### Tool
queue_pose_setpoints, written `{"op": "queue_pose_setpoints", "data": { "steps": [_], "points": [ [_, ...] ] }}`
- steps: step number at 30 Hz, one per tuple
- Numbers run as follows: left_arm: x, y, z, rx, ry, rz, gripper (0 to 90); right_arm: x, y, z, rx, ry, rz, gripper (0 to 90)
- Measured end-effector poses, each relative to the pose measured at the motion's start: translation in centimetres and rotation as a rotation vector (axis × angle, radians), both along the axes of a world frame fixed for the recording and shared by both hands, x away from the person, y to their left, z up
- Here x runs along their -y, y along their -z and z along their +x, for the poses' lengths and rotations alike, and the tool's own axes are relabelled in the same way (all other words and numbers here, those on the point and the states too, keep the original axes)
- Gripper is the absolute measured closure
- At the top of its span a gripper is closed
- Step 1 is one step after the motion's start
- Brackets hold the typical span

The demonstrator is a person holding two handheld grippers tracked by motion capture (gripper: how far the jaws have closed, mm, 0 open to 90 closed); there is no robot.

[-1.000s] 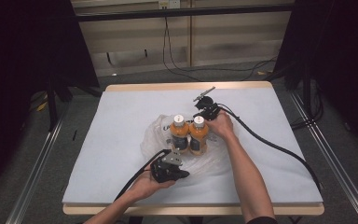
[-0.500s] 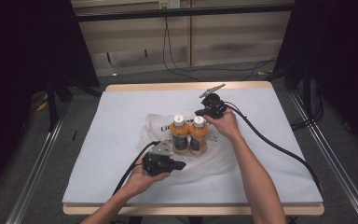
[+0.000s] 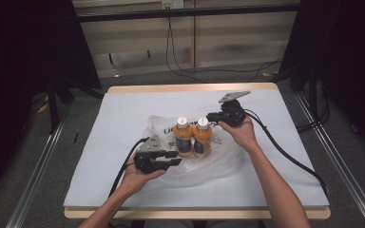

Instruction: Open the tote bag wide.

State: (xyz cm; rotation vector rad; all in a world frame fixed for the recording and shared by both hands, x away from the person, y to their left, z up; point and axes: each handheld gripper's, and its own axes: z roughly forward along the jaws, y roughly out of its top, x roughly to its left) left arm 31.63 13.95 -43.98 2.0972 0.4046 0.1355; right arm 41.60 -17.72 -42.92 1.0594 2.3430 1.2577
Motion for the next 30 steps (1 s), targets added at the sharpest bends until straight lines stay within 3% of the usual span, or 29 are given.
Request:
{"op": "queue_pose_setpoints", "data": {
  "steps": [4, 13, 19, 24, 30],
  "points": [
    [-0.5, -0.4, 0.0, 0.004, -0.031, -0.015, 48.8, 0.7, -0.2, -1.6, 0.028, -0.006, -0.007, 74.2],
    [-1.3, -1.0, 0.2, -0.001, -0.065, -0.050, 26.3, 3.2, -1.0, -5.0, 0.059, 0.021, 0.058, 42.9],
    [-1.9, -1.6, -0.2, 0.050, -0.083, -0.043, 16.7, 4.2, -2.1, -7.3, 0.084, 0.048, 0.079, 25.6],
    [-3.2, -2.6, -0.3, 0.053, -0.109, -0.071, 11.8, 5.3, -2.6, -9.6, 0.115, 0.075, 0.101, 20.3],
    [-5.4, -3.1, -0.6, 0.069, -0.184, -0.076, 10.5, 6.5, -2.3, -12.0, 0.124, 0.109, 0.114, 17.7]
  ]
}}
